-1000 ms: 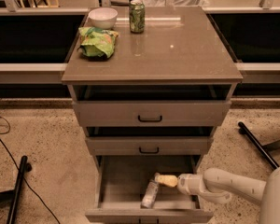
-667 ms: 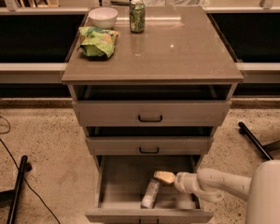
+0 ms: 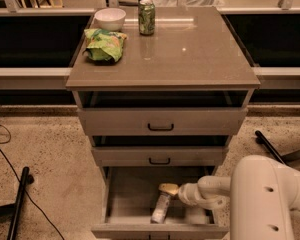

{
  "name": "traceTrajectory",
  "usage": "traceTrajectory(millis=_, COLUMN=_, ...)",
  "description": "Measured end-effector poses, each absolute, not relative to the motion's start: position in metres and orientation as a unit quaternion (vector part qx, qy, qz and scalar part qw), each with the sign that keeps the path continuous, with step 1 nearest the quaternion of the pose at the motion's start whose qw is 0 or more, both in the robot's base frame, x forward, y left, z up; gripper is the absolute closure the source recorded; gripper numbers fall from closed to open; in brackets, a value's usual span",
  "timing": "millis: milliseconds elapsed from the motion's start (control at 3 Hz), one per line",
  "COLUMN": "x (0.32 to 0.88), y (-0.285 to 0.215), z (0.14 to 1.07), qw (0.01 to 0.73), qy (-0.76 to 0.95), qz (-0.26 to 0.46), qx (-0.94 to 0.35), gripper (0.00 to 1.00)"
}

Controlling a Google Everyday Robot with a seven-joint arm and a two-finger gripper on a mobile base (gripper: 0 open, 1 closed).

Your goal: Pick blue plastic bottle from bottom drawer and place on counter

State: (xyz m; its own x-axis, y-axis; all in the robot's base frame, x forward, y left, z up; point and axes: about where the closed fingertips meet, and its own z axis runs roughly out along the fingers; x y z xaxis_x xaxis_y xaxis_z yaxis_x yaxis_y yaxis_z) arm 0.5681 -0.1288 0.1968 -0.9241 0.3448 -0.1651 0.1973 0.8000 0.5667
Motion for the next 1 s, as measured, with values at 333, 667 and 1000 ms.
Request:
traceTrajectory(millis=333, x=0.573, y=-0.102, z=0.188, qw=0.117, qy=0.942, qz=0.29, qx=0.124, gripper=0.0)
traceTrajectory(millis=667, x=0.577, y=-0.09, z=0.175, qw=0.107, qy=0.945, qz=0.286, qx=0.119, gripper=0.0)
traceTrajectory(millis=1000, x=0.575, y=-0.094, z=0.157, qw=0.091, qy=0.949, qz=0.269, qx=0.138, gripper=0.0)
